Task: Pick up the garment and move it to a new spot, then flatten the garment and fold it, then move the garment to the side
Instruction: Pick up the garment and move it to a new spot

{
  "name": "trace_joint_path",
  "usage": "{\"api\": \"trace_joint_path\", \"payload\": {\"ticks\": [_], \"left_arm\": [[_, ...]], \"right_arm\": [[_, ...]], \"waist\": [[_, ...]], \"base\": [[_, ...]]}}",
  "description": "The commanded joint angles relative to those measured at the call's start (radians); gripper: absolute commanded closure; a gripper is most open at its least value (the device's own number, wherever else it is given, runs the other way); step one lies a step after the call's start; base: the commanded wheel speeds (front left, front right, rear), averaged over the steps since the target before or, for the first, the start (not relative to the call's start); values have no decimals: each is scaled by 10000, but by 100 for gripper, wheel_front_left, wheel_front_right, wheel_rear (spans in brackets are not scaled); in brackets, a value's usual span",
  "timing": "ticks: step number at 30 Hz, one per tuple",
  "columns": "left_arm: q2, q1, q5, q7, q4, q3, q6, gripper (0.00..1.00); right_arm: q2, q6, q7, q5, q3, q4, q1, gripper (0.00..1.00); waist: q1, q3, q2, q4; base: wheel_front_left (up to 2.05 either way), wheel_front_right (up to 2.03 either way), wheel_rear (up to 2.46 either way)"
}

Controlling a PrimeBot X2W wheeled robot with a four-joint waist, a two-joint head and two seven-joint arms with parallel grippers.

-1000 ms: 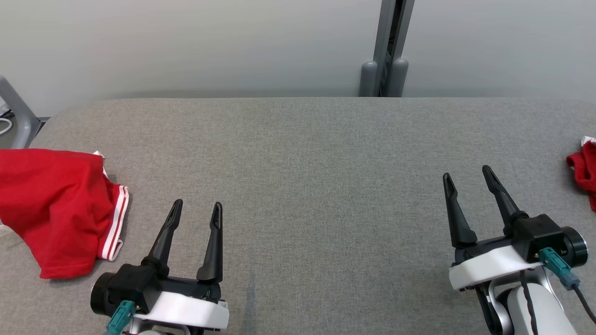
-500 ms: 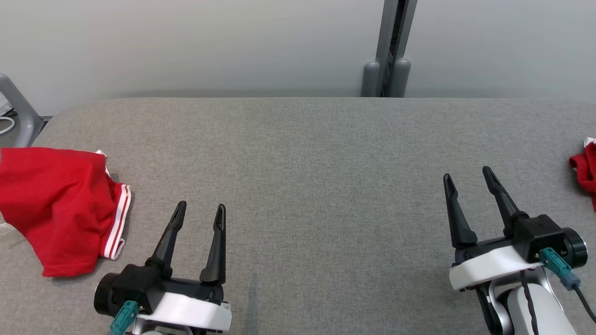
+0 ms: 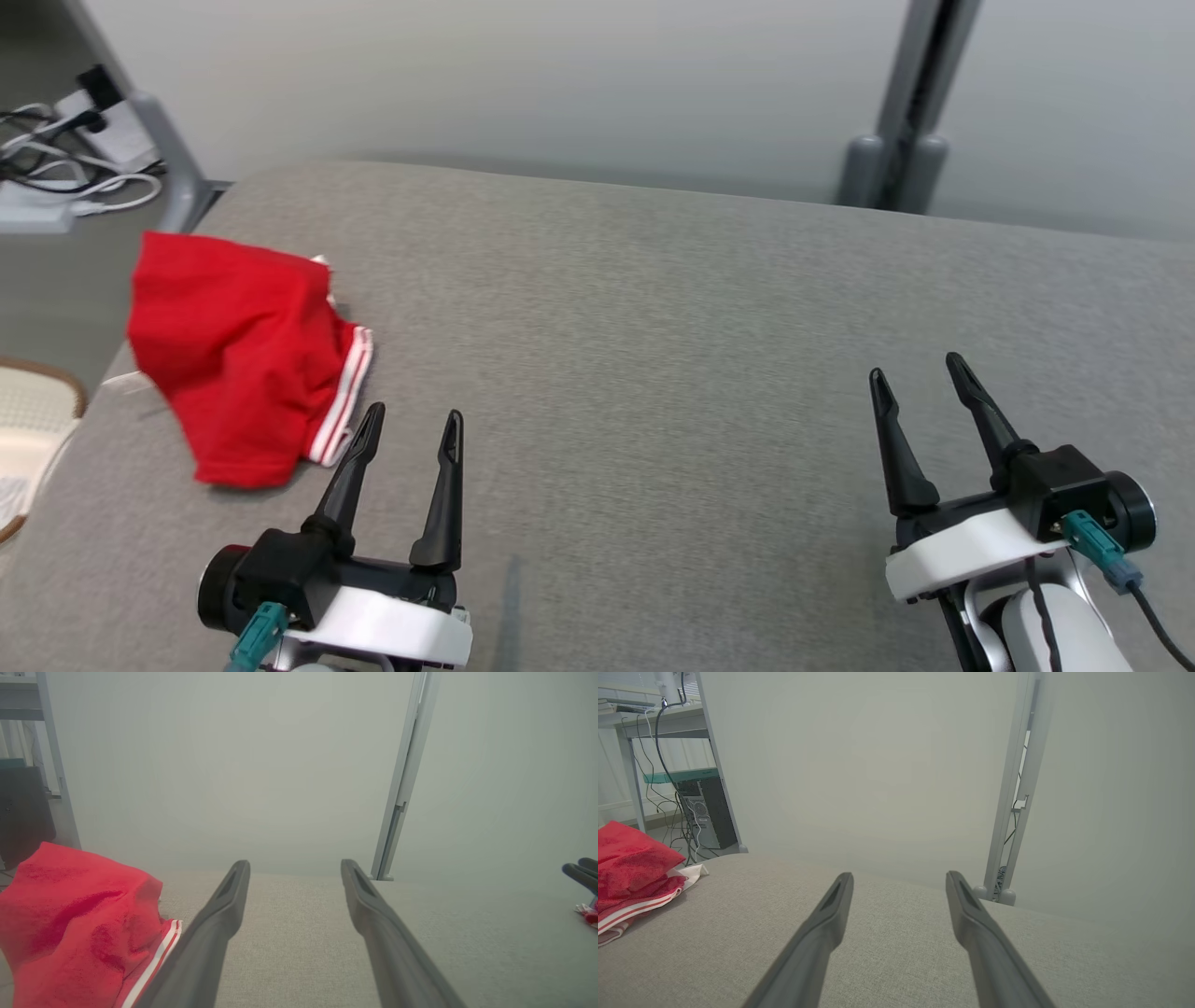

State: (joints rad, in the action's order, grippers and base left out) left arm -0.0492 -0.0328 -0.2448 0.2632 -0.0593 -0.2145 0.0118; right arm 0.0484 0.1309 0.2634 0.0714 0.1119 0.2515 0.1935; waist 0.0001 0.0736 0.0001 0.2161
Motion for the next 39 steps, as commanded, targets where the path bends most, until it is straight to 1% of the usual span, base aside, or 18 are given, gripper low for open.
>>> {"api": "trace_joint_path", "payload": {"ticks": [1,5,6,13,21,27,30,34,36,39], "left_arm": [[-33,54,72,8,-16,73,31,0],[-31,220,129,8,-59,152,1,0],[-30,285,157,8,-53,173,13,0],[-30,517,267,8,-19,390,-20,0],[-28,696,280,8,273,763,101,0],[-31,787,318,8,273,865,86,0],[-30,781,371,8,180,868,-31,0],[-30,544,445,8,-142,780,-315,0],[-30,311,480,8,-316,765,-417,0],[-27,-17,384,8,-673,880,-633,0]], "right_arm": [[48,-2,21,91,87,58,-104,0],[51,-2,19,211,247,92,-178,0],[56,-2,20,275,363,126,-200,0],[56,-2,16,550,657,211,-271,0],[63,-2,15,703,1143,428,66,0],[62,-2,16,748,1311,571,221,0],[63,-2,16,765,1326,575,214,0],[63,-2,16,642,1185,470,84,0],[63,-2,15,544,1060,387,1,0],[60,-1,16,278,1053,296,135,0]], "waist": [[-1,-86,-1,611],[-1,-230,-1,1340],[-1,-314,-1,1694],[-1,-595,-1,2663],[-1,-511,-1,2825],[-1,-501,-1,2853],[-1,-495,-1,2838],[-1,-387,-1,2810],[-1,-268,-1,2784],[-1,106,-1,2562]], "base": [[0,0,0],[0,0,0],[0,0,0],[0,0,0],[0,0,0],[0,0,0],[0,0,0],[0,0,0],[0,0,0],[0,0,0]]}}
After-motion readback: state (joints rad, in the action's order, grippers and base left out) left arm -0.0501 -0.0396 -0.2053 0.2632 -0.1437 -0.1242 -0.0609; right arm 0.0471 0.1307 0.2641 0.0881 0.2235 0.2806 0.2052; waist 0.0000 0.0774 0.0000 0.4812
